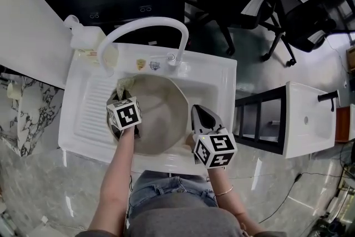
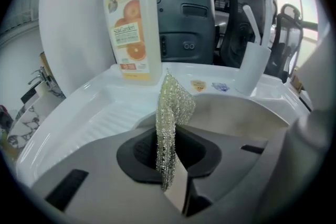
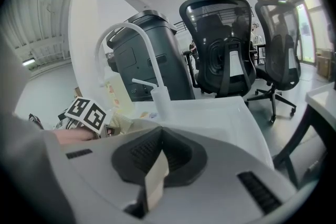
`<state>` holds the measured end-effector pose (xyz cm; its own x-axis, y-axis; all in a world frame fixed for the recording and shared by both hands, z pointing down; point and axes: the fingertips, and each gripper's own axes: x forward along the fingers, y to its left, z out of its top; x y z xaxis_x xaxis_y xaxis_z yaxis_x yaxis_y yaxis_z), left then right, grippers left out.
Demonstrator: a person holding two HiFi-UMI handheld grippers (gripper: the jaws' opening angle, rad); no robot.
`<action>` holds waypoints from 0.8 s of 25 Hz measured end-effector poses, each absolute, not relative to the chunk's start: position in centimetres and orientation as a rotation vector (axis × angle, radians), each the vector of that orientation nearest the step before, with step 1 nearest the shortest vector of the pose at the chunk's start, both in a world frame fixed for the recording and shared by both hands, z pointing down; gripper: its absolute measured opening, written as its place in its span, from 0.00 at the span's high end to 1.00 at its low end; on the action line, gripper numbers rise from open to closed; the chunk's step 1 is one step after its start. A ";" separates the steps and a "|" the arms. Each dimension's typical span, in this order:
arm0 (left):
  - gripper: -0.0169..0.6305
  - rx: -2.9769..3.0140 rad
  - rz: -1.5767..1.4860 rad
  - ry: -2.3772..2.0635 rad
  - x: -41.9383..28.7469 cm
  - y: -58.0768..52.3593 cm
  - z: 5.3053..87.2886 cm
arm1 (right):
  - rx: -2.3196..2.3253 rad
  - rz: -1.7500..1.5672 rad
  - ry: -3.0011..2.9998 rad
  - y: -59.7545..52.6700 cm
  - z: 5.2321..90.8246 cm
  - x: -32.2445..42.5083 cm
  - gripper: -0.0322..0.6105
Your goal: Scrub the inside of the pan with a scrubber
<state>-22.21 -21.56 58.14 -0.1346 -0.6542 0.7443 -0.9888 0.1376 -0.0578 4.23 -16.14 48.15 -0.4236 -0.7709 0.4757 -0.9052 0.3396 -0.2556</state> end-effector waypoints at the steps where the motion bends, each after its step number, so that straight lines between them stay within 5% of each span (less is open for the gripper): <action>1: 0.87 1.553 0.758 -1.867 -22.6 -21.2 57.9 | 1.498 0.709 -2.343 -16.0 48.0 4.0 0.93; 15: 0.87 1.587 0.536 -1.925 -25.1 -17.9 50.8 | 1.395 0.661 -2.433 -13.8 46.4 0.5 0.93; 20: 0.87 1.969 0.932 -1.675 -22.3 -18.1 50.0 | 1.385 0.651 -2.439 -13.1 46.2 0.0 0.93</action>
<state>-22.32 -18.05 49.95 0.0641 -0.7103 0.7010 -0.9702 -0.2089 -0.1228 -0.04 -13.10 46.18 -0.5110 -0.7421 0.4339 -0.8596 0.4448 -0.2516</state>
